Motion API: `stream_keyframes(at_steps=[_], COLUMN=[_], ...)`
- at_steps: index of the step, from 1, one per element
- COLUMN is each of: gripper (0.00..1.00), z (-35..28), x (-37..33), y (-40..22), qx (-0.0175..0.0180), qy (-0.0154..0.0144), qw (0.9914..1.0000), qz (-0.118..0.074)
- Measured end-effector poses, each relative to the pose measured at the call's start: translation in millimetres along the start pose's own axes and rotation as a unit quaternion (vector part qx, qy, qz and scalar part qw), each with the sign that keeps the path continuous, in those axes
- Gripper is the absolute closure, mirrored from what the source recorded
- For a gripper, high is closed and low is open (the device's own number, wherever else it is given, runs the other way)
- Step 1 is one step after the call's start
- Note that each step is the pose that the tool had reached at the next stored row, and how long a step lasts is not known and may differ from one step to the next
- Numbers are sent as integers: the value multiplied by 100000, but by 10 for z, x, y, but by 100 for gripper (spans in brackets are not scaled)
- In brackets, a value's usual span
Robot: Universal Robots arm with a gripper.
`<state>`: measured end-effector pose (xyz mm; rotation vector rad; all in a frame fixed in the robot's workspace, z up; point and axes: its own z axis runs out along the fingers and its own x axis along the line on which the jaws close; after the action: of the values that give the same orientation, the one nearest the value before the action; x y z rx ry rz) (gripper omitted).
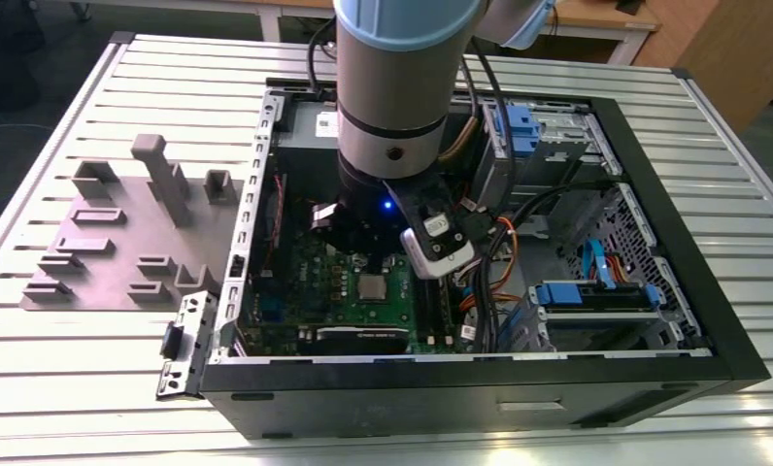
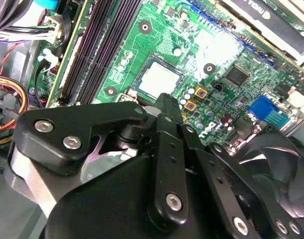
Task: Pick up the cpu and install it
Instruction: 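Close the cpu cover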
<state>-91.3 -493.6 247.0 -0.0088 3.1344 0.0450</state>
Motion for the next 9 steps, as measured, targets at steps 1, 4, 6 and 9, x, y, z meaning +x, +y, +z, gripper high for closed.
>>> stream_keyframes(at_steps=[1,4,6,9], gripper=[87,90,90,90], z=[0,-2,-1,0], x=[0,-1,-6,-6], y=[0,0,0,0], qx=[-2,-1,3,-9], qy=[-1,0,17,81], qw=[100000,100000,99999,99963], qz=[-1,0,-512,-2715])
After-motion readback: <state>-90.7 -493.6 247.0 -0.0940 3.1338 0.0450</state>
